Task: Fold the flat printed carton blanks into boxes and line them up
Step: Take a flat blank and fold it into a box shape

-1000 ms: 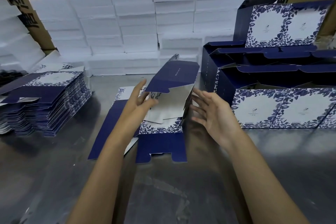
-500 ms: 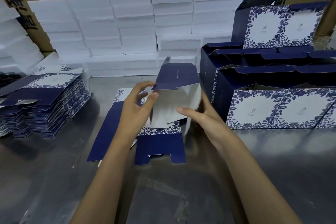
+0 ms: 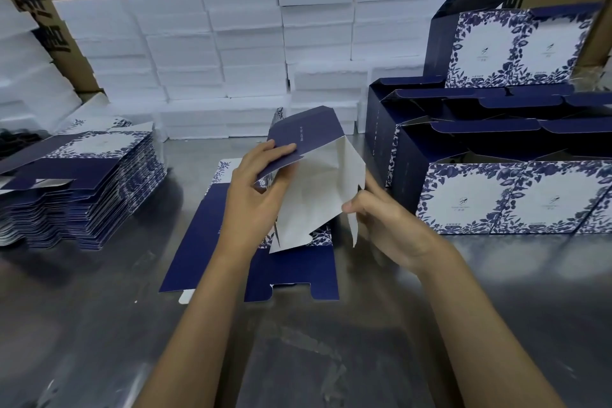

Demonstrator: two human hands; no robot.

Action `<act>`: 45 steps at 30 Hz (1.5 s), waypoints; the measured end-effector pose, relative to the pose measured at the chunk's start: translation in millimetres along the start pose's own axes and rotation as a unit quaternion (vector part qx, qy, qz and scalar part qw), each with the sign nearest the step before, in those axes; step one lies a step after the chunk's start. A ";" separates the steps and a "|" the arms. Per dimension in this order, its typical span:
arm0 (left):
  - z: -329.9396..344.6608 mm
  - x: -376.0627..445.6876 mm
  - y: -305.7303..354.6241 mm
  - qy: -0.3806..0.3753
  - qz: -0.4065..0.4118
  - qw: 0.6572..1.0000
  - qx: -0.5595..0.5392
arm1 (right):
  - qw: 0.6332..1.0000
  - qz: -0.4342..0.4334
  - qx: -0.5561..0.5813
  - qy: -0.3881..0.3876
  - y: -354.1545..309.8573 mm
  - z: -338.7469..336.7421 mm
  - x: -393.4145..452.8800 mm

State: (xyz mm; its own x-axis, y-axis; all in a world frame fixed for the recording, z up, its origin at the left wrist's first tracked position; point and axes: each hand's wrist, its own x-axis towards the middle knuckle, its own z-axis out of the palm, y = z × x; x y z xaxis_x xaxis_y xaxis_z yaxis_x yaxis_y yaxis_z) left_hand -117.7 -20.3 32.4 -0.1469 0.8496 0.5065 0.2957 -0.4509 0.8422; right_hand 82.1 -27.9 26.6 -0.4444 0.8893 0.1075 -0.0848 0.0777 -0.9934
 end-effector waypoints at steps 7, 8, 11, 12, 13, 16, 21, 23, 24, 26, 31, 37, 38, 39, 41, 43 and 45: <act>0.3 0.4 0.5 0.018 -0.002 1.000 0.003 | 1.000 -0.014 0.000 0.013 7.0 -1.4 6.8; 0.1 0.3 0.3 0.019 -0.002 1.000 0.001 | 1.000 -0.015 -0.011 0.021 8.5 -2.0 7.8; -0.9 0.0 0.2 0.021 -0.007 1.000 -0.002 | 0.996 -0.016 -0.055 0.068 13.0 -2.3 10.8; -0.7 0.1 0.2 0.021 -0.008 1.000 -0.004 | 0.993 -0.019 -0.075 0.091 14.4 -1.5 12.1; -0.6 0.2 0.3 0.019 -0.008 1.000 -0.004 | 0.989 -0.024 -0.095 0.114 15.7 0.0 13.4; 0.1 -0.7 0.4 0.001 0.000 1.000 0.006 | 0.974 -0.038 -0.132 0.182 19.7 7.4 17.0; 0.1 -3.1 -0.6 -0.022 0.005 1.000 0.007 | 0.949 -0.039 -0.176 0.260 26.4 17.8 20.6; 1.4 -3.8 1.2 -0.030 0.006 0.999 0.010 | 0.935 -0.037 -0.195 0.294 29.3 20.9 23.1; 2.4 -4.2 2.2 -0.037 0.008 0.999 0.016 | 0.928 -0.034 -0.203 0.310 30.8 21.7 23.9; 3.7 -5.4 4.0 -0.054 0.016 0.998 0.033 | 0.919 -0.028 -0.216 0.330 34.7 21.5 24.9; 3.3 -5.3 5.9 -0.055 0.028 0.997 0.054 | 0.906 -0.008 -0.261 0.333 39.6 16.5 25.2; -3.4 -3.8 4.1 -0.006 0.050 0.993 0.104 | 0.925 0.038 -0.321 0.197 30.0 5.6 18.2; -4.8 -3.6 3.6 -0.002 0.050 0.994 0.097 | 0.920 0.052 -0.342 0.182 27.5 2.1 16.6; -5.9 -3.5 3.3 0.000 0.049 0.995 0.091 | 0.912 0.069 -0.367 0.173 25.1 -1.3 15.3; -5.9 -3.7 3.1 0.000 0.049 0.996 0.079 | 0.887 0.097 -0.420 0.167 21.6 -5.8 12.4; -3.8 -4.6 3.8 -0.006 0.053 0.996 0.070 | 0.874 0.108 -0.446 0.160 22.2 -7.7 10.6; -1.8 -4.8 3.5 -0.011 0.055 0.996 0.067 | 0.867 0.108 -0.466 0.139 24.7 -6.2 10.2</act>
State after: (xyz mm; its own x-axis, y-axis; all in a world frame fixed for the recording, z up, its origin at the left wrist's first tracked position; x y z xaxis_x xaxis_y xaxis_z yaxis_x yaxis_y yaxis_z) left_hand -117.7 -26.5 33.3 -0.0858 0.8034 0.5892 0.4330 -0.5025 0.7483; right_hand 81.0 -14.1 2.9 -0.1180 0.9926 0.0293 0.7884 0.1116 -0.6050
